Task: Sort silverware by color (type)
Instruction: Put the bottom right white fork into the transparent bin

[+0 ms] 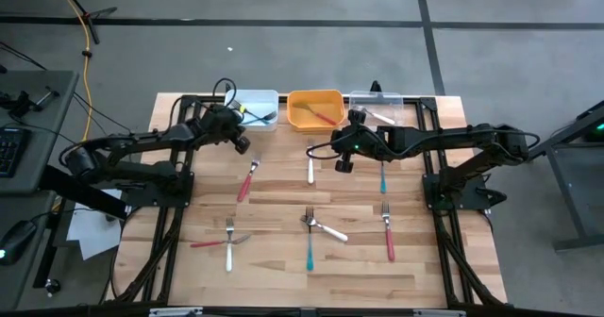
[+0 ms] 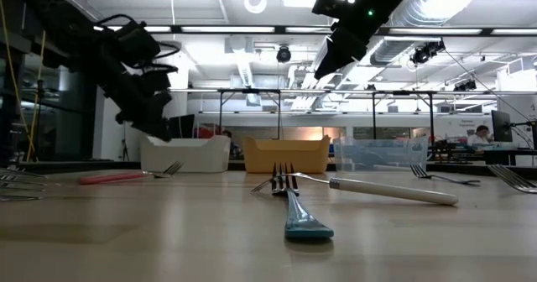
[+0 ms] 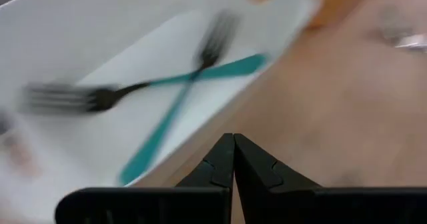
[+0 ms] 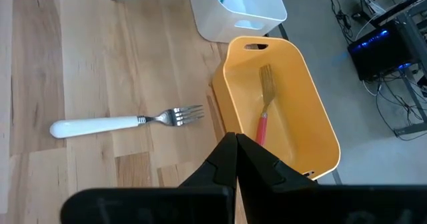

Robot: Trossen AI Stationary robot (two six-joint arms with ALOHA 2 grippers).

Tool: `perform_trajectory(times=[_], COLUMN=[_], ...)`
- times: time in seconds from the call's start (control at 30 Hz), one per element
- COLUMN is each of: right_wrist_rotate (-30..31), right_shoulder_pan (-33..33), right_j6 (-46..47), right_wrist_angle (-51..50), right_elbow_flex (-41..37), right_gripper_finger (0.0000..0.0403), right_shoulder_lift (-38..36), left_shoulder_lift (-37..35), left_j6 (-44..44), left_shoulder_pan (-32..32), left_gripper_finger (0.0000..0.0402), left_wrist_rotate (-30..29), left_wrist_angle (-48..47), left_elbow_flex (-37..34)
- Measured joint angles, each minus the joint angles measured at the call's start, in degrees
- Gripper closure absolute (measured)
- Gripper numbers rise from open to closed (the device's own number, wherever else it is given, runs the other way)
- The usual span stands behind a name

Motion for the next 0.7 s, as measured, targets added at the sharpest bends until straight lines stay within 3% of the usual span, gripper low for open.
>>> perform_trajectory(times=[0.17, 0.37, 0.57, 0.7], right_wrist_rotate=[-0.5, -2.0, -5.6, -5.6], right_shoulder_pan=[0.0, -0.1, -0.1, 0.1], right_j6=[0.0, -0.2, 1.0, 4.8], right_wrist_angle=[0.0, 0.9, 15.2, 26.6], right_elbow_flex=[0.0, -0.3, -9.4, -16.2], right_gripper_finger=[0.0402, 0.0403, 0.0403, 0.0403], right_shoulder_lift=[0.0, 0.4, 0.6, 0.6], left_shoulder_lift=[1.9, 6.1, 5.7, 5.6], left_j6=[-0.8, 0.7, 0.7, 0.7], left_shoulder_pan=[-3.1, -4.1, -5.4, -6.9], left_gripper_finger=[0.0399, 0.0399, 0.0399, 0.0399], left_wrist_rotate=[5.0, 5.1, 5.4, 8.7], left_wrist_angle=[6.0, 14.5, 27.1, 35.6], left_elbow_flex=[0.0, -0.6, -3.9, -7.3])
